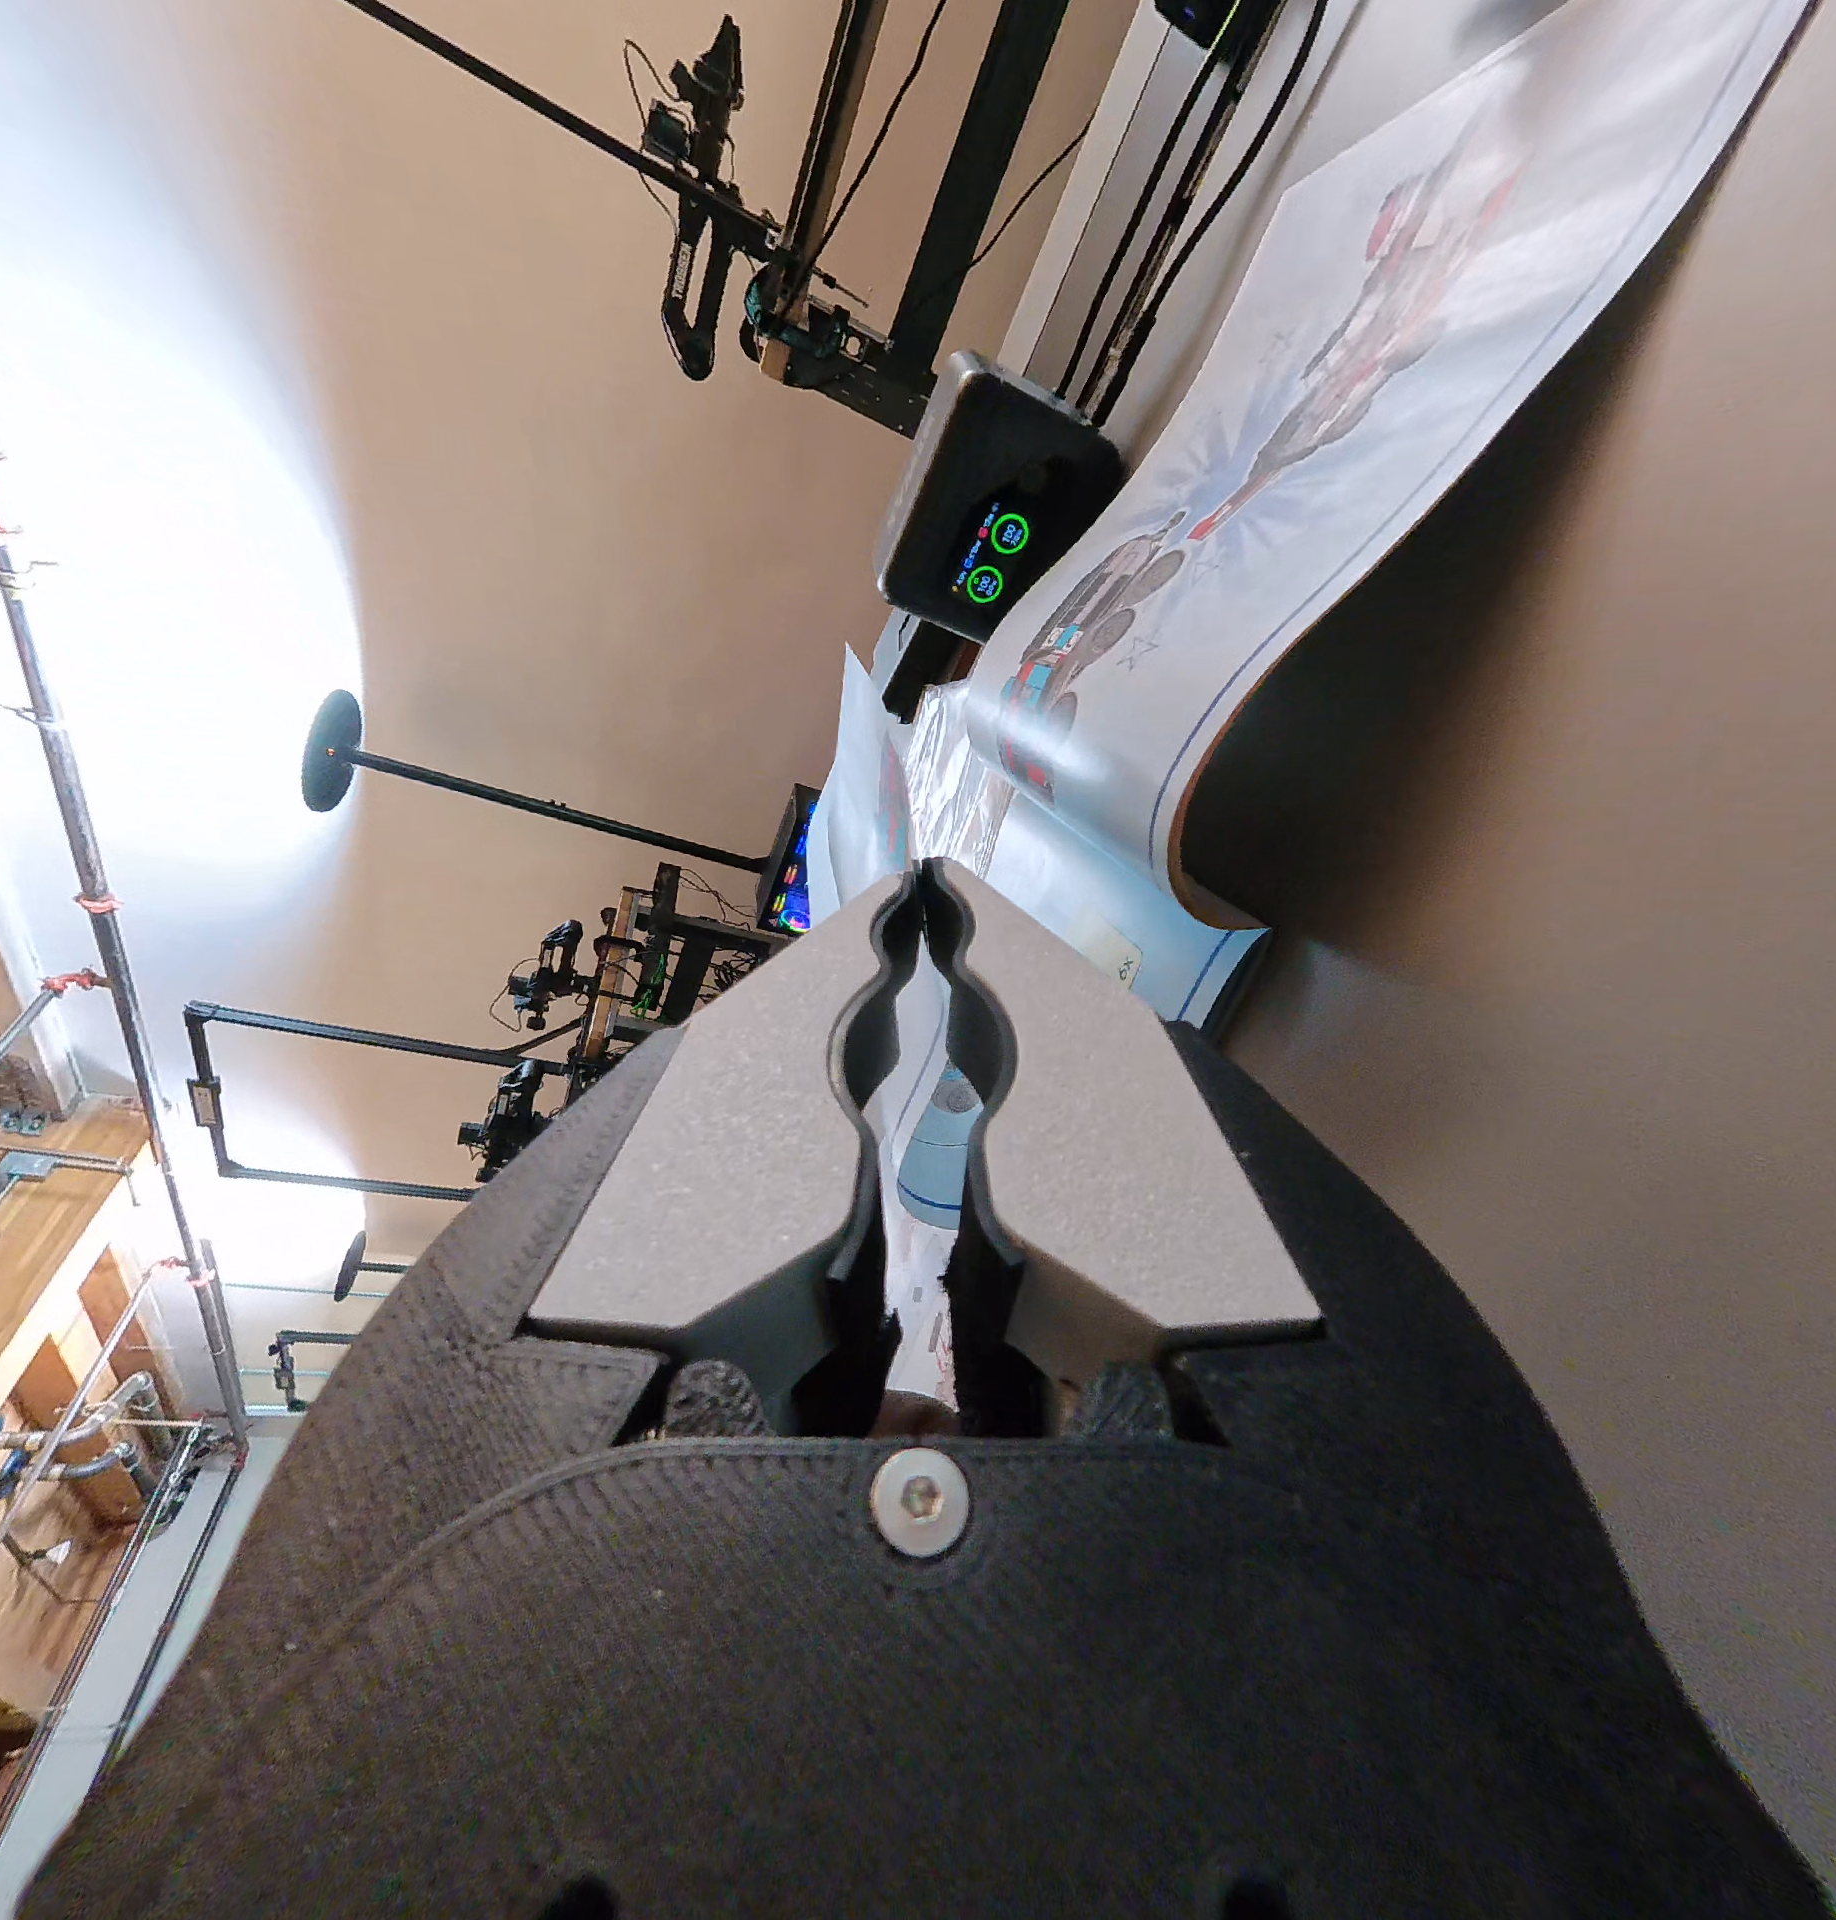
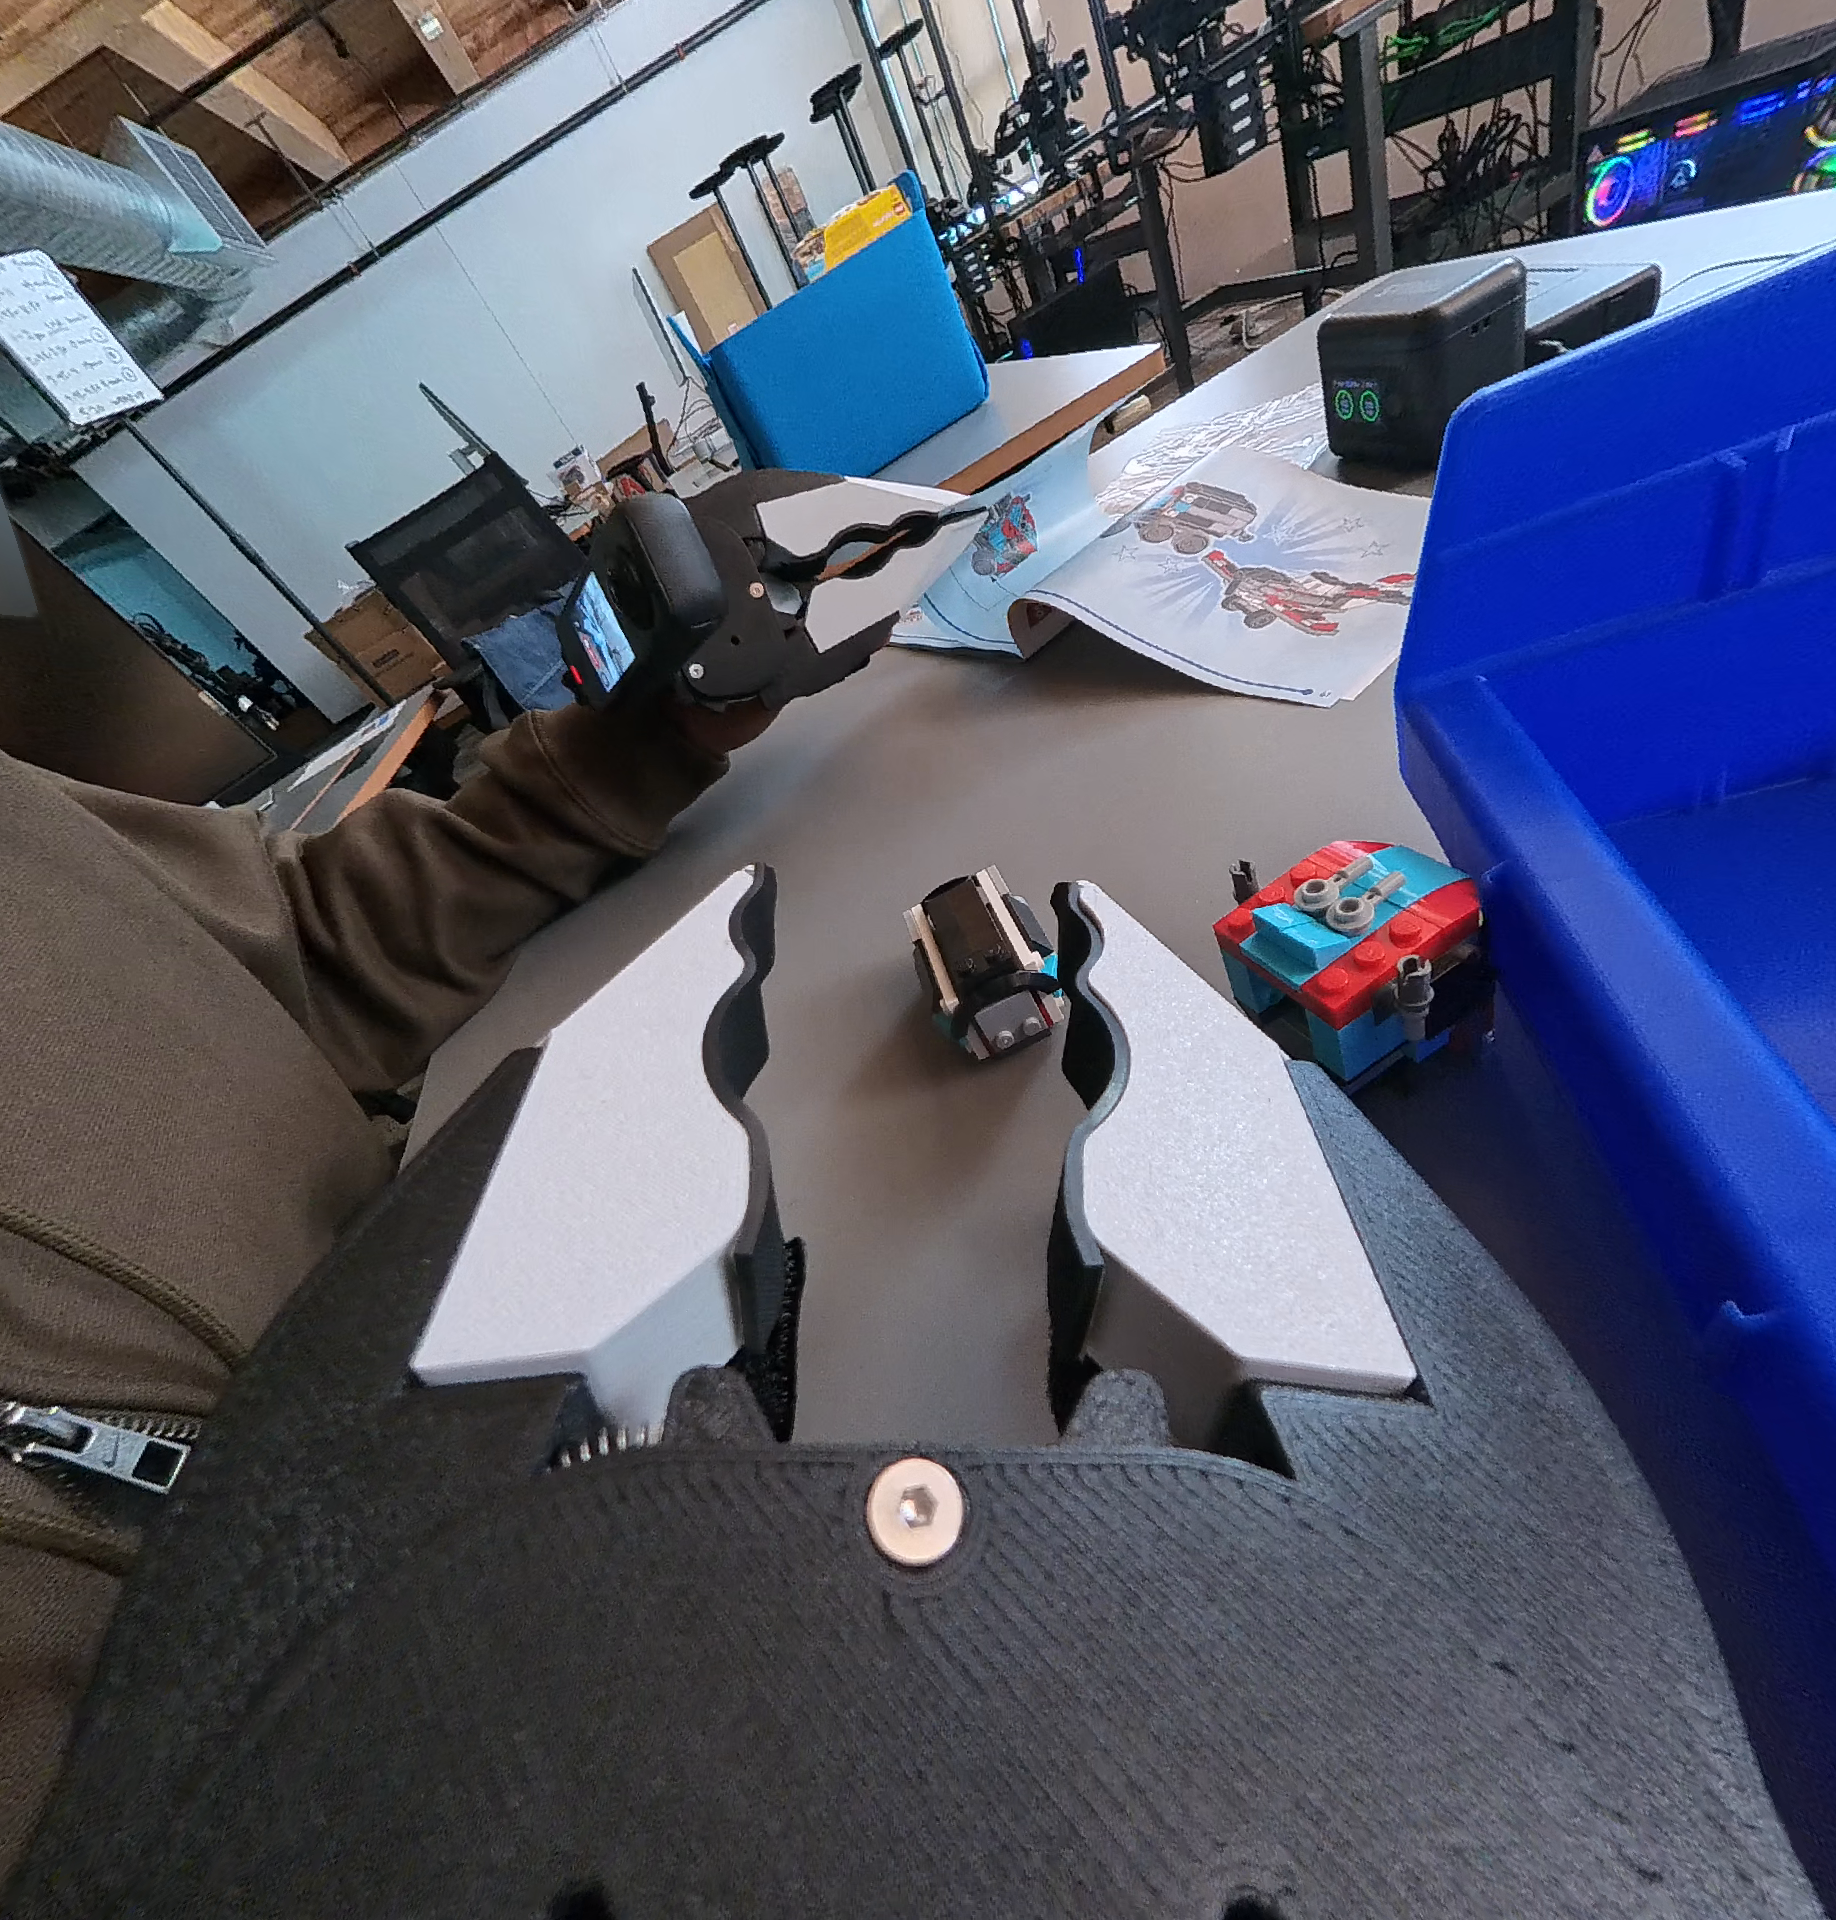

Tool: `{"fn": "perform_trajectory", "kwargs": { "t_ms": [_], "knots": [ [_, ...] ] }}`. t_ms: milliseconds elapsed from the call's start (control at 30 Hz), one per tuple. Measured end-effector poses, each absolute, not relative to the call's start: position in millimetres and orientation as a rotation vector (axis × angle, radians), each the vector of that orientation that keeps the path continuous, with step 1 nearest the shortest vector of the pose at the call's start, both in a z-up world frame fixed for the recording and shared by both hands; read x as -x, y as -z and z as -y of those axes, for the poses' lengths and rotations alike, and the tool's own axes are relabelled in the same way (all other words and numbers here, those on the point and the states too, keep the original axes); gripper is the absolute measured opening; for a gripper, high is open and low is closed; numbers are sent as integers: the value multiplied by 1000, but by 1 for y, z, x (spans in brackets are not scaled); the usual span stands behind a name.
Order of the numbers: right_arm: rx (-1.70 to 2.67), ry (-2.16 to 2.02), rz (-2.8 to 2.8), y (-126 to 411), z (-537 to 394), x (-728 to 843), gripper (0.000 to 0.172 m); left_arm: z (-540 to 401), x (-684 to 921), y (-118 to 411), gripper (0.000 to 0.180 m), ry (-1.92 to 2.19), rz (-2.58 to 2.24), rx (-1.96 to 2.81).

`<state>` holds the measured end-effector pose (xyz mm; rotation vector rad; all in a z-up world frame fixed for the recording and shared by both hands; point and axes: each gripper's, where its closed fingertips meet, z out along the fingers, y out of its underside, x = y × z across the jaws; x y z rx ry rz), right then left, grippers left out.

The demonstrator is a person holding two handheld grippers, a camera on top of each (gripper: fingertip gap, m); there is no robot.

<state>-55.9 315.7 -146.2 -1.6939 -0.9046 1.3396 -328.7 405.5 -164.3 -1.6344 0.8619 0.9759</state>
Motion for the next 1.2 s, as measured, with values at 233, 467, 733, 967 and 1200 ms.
{"fn": "perform_trajectory", "kwargs": {
  "t_ms": [233,467,733,967,1200],
  "knots": [
    [1693,-1339,904,146,-316,56,55,-406,331,164,1,-970,-846,1636],
    [1694,-1339,904,146,-316,56,55,-404,342,158,1,-655,-572,1718],
    [1701,-1342,902,147,-317,56,55,-395,388,139,1,-156,-70,1720],
    [1698,-1347,899,146,-316,55,55,-392,398,137,1,-56,25,1699],
    [1697,-1348,898,146,-317,55,55,-390,411,138,1,-62,96,1705]
  ]
}}
